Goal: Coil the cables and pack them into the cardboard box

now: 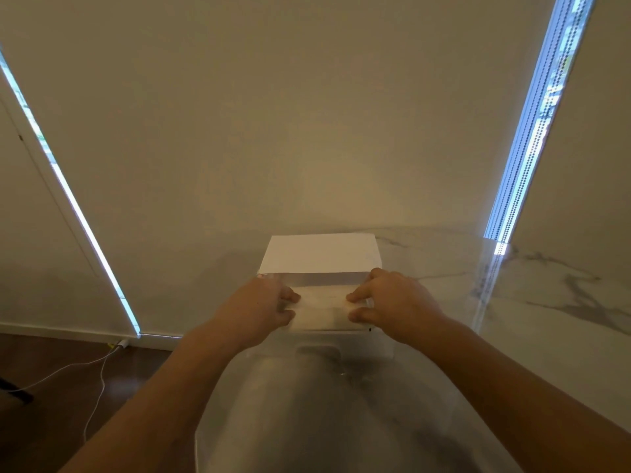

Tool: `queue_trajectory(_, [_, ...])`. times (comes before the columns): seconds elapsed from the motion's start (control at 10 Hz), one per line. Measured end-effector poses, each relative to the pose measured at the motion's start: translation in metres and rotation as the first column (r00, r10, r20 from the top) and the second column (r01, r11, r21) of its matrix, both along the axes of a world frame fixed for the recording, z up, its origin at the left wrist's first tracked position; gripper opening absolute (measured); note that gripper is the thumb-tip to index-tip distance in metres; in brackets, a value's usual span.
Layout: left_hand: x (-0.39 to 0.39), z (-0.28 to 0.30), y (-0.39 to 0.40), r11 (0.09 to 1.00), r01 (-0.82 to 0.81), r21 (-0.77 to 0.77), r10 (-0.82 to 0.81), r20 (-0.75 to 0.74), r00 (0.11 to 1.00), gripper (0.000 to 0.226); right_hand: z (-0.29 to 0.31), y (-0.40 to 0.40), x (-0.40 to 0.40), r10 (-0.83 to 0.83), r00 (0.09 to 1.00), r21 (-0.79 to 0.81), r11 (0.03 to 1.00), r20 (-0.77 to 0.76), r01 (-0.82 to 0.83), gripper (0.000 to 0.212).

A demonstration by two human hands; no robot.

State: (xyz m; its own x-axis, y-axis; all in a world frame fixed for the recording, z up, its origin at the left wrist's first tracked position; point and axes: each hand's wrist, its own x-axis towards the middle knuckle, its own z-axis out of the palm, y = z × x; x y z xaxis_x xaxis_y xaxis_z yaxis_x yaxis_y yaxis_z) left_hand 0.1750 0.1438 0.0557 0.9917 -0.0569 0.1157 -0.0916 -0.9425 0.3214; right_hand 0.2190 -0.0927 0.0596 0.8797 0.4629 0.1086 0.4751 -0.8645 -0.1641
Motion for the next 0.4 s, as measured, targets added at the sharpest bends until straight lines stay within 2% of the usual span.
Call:
queue_trajectory(0.1, [-0.002,0.002,-0.001,1.0,-0.002,0.014,0.002,0.049,0.999,0.031,0.001,-0.001,-0.001,-0.009,1.0,0.039,0.999,0.001,0.009,0.039])
queue_trajectory(0.4, [-0.005,0.005,-0.017,0.993,0.052,-0.106,-0.034,0.174,0.984,0.029,0.007,-0.009,-0.005,-0.051,0.997,0.179,0.983,0.062,0.039,0.036])
